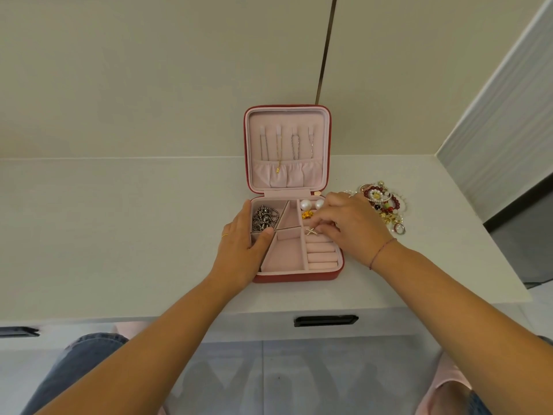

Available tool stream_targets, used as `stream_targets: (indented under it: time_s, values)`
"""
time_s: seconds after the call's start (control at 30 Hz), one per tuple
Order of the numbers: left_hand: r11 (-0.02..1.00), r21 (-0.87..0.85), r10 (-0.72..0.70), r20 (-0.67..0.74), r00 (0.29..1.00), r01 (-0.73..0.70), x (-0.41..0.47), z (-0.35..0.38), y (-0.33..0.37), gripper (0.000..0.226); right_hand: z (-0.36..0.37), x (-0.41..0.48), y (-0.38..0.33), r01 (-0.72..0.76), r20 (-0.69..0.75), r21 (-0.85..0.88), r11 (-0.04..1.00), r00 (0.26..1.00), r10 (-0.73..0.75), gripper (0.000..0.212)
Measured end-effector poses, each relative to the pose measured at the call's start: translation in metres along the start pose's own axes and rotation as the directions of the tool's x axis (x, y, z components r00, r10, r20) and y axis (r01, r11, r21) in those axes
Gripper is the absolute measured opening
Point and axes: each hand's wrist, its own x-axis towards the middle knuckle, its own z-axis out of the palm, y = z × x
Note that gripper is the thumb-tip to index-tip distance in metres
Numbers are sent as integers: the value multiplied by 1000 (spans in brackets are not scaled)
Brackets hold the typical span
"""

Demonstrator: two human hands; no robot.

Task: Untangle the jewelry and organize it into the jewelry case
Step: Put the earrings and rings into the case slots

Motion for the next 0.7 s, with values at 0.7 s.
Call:
stream_targets:
  time_s: [0.7]
  values:
    - [1000, -2, -5, -6, 1000, 5, 0, 0, 2, 50, 2, -10, -22, -323, 5, 140, 936, 945, 326, 6]
